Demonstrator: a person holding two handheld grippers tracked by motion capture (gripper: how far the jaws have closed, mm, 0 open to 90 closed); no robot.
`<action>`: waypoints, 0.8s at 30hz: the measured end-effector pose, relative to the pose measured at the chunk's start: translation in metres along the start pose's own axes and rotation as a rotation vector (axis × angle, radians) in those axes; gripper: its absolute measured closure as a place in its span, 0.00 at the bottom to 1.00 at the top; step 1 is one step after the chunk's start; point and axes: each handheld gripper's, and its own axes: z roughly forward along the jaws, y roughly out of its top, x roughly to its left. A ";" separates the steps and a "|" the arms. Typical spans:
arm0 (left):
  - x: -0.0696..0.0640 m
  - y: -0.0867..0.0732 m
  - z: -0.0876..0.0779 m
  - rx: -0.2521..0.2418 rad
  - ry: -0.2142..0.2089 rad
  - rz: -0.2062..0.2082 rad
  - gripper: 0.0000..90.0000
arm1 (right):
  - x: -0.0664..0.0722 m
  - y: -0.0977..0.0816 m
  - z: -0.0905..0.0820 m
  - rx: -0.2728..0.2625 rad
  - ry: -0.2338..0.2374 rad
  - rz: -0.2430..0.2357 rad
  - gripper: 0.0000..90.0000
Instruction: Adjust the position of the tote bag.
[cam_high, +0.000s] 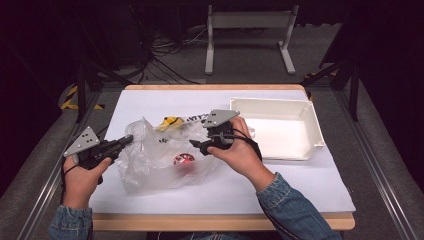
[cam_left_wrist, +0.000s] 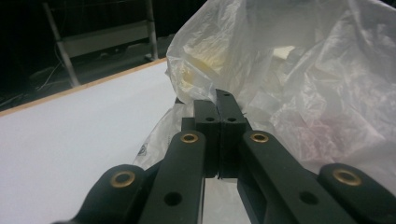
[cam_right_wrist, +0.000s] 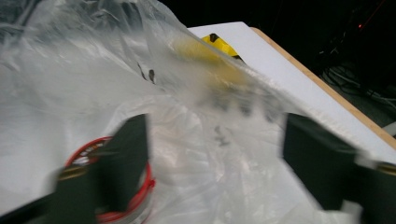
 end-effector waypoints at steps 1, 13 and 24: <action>0.002 -0.002 0.000 0.005 0.007 -0.008 0.99 | -0.002 -0.003 0.003 -0.004 0.002 -0.007 0.10; 0.020 -0.025 0.012 0.116 0.028 -0.064 0.99 | -0.006 -0.039 0.019 0.015 0.069 0.102 0.00; 0.031 -0.046 0.020 0.221 0.035 -0.118 0.99 | 0.011 -0.064 0.022 0.048 0.170 0.107 0.00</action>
